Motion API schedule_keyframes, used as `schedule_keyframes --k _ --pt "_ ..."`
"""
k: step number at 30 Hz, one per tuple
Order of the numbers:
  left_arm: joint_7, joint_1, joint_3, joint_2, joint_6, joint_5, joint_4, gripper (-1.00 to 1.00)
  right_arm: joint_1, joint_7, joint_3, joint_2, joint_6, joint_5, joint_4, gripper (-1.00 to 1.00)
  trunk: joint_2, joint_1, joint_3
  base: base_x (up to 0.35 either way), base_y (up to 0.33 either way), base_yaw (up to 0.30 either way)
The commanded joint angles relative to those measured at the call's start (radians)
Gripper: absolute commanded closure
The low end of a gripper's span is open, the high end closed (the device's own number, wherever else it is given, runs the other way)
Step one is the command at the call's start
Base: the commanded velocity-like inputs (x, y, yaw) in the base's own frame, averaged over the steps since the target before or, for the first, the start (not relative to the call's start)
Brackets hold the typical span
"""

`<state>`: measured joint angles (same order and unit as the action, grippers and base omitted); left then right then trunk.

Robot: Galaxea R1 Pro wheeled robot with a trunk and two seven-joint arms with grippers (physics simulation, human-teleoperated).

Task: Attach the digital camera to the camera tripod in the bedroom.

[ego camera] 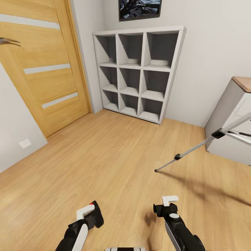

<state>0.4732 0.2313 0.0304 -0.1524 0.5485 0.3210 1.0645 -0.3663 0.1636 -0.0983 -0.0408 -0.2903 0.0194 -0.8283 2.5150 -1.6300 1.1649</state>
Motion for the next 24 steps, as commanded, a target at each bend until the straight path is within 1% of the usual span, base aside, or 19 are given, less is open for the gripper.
schedule_keyframes --k 1,3,12,16,20,24 --pt "0.007 0.000 0.001 -0.001 0.001 0.013 0.001 -1.00 0.000 0.006 -0.003 0.001 -0.008 0.002 -0.002 -1.00 0.001 0.000 0.005 0.000 0.000 0.000" --pt "0.007 0.000 0.002 -0.001 0.001 0.014 0.000 -1.00 0.000 0.006 -0.002 0.001 -0.008 0.002 -0.002 -1.00 0.001 -0.001 0.013 0.000 0.000 0.000" --pt "0.007 0.000 0.001 -0.002 0.000 0.016 0.001 -1.00 0.000 0.007 -0.001 0.001 -0.006 0.002 -0.003 -1.00 0.001 -0.001 0.013 0.000 0.000 0.000" --pt "0.007 0.000 -0.011 -0.002 0.000 0.016 0.002 -1.00 0.000 0.007 -0.001 0.001 -0.006 0.002 -0.003 -1.00 0.001 -0.001 0.013 0.000 0.000 0.000" --pt "0.007 0.000 -0.033 -0.003 -0.001 0.016 0.002 -1.00 0.000 0.006 -0.001 0.001 -0.006 0.002 -0.003 -1.00 0.001 -0.001 0.013 0.000 0.000 0.000" --pt "0.008 0.000 -0.046 -0.003 -0.001 0.017 0.002 -1.00 0.000 0.005 -0.001 0.001 -0.006 0.002 -0.003 -1.00 0.001 -0.001 0.013 0.000 0.000 0.000"
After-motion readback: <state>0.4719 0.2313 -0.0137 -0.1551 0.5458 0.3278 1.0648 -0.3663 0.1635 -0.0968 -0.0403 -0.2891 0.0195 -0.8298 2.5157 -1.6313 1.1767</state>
